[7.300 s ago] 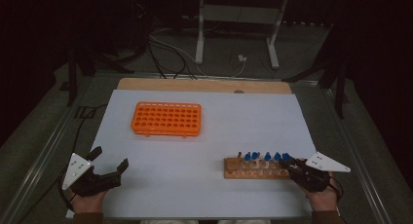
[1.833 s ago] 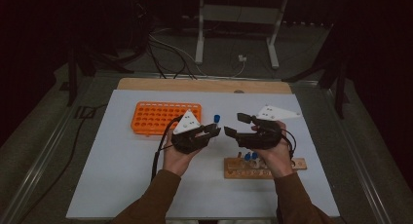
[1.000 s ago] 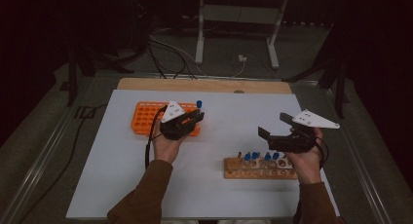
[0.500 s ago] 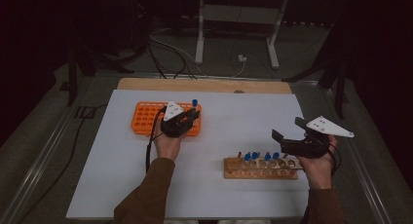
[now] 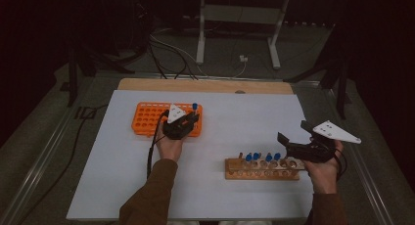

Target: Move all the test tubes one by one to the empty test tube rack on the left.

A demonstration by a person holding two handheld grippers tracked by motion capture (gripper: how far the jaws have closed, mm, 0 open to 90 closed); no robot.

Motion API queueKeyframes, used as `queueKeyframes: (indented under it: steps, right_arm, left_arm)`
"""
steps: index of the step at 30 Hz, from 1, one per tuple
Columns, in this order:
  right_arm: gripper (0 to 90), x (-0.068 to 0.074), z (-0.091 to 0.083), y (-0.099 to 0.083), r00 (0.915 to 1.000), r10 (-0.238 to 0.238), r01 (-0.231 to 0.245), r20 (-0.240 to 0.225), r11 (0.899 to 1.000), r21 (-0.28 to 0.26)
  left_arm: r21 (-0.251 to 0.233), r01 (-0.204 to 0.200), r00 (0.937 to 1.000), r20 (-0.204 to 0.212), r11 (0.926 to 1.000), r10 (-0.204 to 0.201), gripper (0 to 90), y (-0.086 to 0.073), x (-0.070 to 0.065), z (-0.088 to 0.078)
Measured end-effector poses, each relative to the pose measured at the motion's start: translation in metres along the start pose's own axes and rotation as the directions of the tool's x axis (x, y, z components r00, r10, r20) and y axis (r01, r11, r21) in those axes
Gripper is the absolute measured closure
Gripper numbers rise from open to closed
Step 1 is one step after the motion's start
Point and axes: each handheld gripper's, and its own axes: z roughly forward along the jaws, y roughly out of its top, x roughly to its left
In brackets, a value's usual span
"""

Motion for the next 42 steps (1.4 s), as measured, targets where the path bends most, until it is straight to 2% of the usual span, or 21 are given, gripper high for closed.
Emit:
queueKeyframes:
  steps: [8, 12, 17, 25, 32, 35, 39, 42]
  right_arm:
    - [3.5, 0.001, 0.0, -0.002, 1.0, 0.003, -0.003, -0.006, 1.0, -0.004]
    - [3.5, 0.001, 0.0, -0.002, 0.9999, 0.002, -0.002, -0.011, 1.0, -0.006]
    - [3.5, 0.001, 0.0, -0.003, 0.9999, 0.003, -0.003, -0.01, 1.0, -0.007]
    - [3.6, 0.002, 0.002, -0.004, 0.9999, -0.003, 0.003, -0.017, 1.0, 0.001]
    - [3.6, 0.002, 0.003, -0.005, 0.9998, -0.005, 0.005, -0.02, 1.0, 0.006]
    - [3.7, 0.002, 0.003, -0.006, 0.9998, -0.007, 0.007, -0.02, 1.0, 0.01]
    - [3.6, 0.003, 0.004, -0.006, 0.9996, -0.013, 0.013, -0.024, 1.0, 0.012]
    - [3.6, 0.005, 0.005, -0.006, 0.9996, -0.02, 0.02, -0.022, 1.0, 0.016]
  left_arm:
    - [0.041, -0.007, 0.9999, -0.014, 0.9991, 0.007, 78.1, -0.006, -0.002, 0.005]
    - [0.044, 0.012, 0.9998, -0.014, 0.999, -0.011, 78.1, -0.012, -0.002, 0.006]
    - [0.046, 0.013, 0.9994, -0.032, 0.9989, -0.011, 78.3, -0.015, -0.005, 0.006]
    - [0.096, -0.009, 0.9984, -0.055, 0.9953, 0.014, 78.6, -0.017, -0.009, 0.009]
    - [0.08, -0.032, 0.9968, -0.071, 0.9963, 0.038, 78.6, -0.02, -0.012, 0.007]
    - [0.073, -0.029, 0.9969, -0.07, 0.9969, 0.034, 78.6, -0.022, -0.012, 0.006]
    - [0.074, -0.043, 0.9965, -0.068, 0.9963, 0.048, 78.6, -0.022, -0.013, 0.006]
    - [0.075, -0.036, 0.9971, -0.065, 0.9965, 0.041, 78.4, -0.022, -0.013, 0.006]
